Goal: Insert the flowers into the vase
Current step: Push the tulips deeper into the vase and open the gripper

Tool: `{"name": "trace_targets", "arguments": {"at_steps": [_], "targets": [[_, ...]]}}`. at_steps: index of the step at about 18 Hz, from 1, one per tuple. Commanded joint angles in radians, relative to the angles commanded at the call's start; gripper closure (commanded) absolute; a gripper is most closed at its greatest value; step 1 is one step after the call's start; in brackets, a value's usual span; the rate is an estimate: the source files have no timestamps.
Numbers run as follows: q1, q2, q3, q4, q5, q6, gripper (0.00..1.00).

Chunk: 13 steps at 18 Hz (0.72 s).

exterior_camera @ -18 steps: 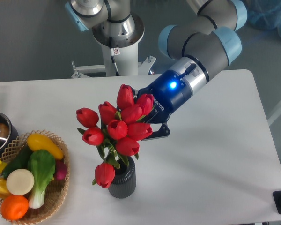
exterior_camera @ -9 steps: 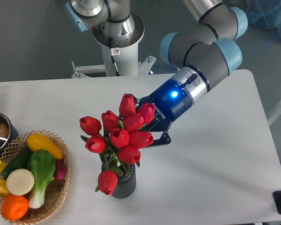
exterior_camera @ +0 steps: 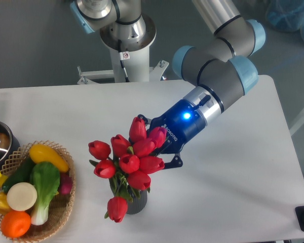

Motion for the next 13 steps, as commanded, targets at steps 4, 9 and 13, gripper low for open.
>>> {"name": "trace_targets", "arguments": {"at_steps": [4,9,13], "targets": [[-0.005,-0.005,-0.017,0.000,0.002,0.025,0.88],[-0.006,0.006,-0.086,0.000,0.023,0.095,0.87],[-0.017,0.006,-0.107,0.000,0.048,0.104,0.84]]}}
